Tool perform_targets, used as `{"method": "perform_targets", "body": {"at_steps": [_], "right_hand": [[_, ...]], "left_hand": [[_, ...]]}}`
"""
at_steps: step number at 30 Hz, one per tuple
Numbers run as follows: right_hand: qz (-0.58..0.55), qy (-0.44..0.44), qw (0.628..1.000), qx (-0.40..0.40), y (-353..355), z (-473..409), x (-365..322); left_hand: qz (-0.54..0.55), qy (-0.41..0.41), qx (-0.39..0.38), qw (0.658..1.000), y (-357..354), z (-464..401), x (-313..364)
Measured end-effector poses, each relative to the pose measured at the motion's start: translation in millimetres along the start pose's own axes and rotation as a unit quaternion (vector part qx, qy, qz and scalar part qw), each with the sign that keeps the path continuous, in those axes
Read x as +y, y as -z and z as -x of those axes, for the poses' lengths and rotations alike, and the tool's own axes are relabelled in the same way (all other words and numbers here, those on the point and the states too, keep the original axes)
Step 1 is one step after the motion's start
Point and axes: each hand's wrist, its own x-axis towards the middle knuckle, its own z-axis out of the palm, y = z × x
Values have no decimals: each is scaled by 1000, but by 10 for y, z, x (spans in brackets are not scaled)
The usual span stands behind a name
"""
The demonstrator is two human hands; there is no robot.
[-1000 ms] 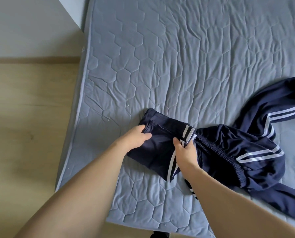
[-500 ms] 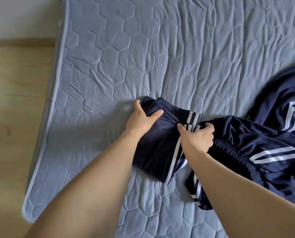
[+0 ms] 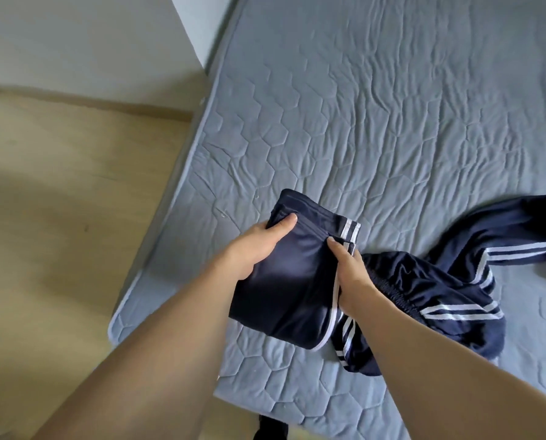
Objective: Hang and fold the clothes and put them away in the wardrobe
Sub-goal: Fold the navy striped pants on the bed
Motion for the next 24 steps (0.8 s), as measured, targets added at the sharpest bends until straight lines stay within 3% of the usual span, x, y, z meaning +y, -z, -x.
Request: {"method": "perform_targets", "body": {"at_steps": [6,11,14,17,24], "right_hand": [[117,2,987,-114,-307,1408,-805],[181,-4,955,-236,-673,2700,-1482],[258,48,930,-257,-1086,3391,-1758],[304,109,908,-268,-1595,3993,-1857],[360,225,848,-318,-3084,4995,-1475]], "left_hand": [[131,-12,-8,991,359,1780,843],[241,-69,69,966,566,3316,1192],[254,-143,143,946,883,4070,1298],[243,-206,201,926,1290,4639,1305],[242,-245,354,870,2563,5572,830]]}}
